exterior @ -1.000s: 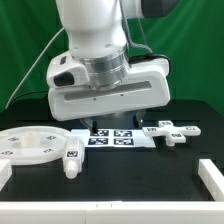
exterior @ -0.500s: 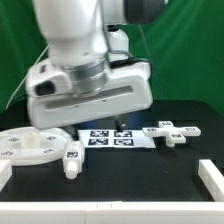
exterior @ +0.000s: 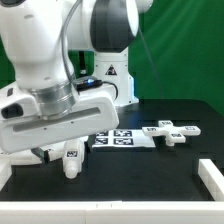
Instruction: Assemble round table
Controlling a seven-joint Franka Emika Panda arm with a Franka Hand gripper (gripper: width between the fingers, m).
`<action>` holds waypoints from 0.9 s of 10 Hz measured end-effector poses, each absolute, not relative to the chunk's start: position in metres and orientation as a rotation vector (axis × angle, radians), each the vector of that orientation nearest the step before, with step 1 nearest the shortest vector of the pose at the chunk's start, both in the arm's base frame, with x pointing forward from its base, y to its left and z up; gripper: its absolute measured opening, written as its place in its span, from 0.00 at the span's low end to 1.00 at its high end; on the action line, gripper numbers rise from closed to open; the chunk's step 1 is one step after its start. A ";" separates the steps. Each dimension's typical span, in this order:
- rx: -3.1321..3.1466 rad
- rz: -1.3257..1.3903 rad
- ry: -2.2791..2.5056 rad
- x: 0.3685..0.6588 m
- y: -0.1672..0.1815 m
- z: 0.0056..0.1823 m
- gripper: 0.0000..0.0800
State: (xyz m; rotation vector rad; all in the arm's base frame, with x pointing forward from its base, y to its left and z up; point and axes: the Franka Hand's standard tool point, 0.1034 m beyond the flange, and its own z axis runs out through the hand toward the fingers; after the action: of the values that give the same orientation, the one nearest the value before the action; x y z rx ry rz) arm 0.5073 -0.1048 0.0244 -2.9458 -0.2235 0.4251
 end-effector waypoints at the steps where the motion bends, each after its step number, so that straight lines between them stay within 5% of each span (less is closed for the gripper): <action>1: -2.952 0.419 -0.228 0.502 -0.102 0.019 0.81; 5: -2.939 0.423 -0.239 0.492 -0.103 0.011 0.75; 6: -2.939 0.423 -0.239 0.492 -0.103 0.011 0.53; 9: -2.931 0.468 -0.149 0.492 -0.083 0.025 0.39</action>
Offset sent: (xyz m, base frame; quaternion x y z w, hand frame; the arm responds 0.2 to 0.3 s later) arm 0.0000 0.0000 0.0000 0.0000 0.0000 0.0000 1.0000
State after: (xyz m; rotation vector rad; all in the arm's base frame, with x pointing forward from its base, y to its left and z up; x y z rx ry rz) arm 0.4920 -0.0829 0.0251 -2.9315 -0.1488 0.4683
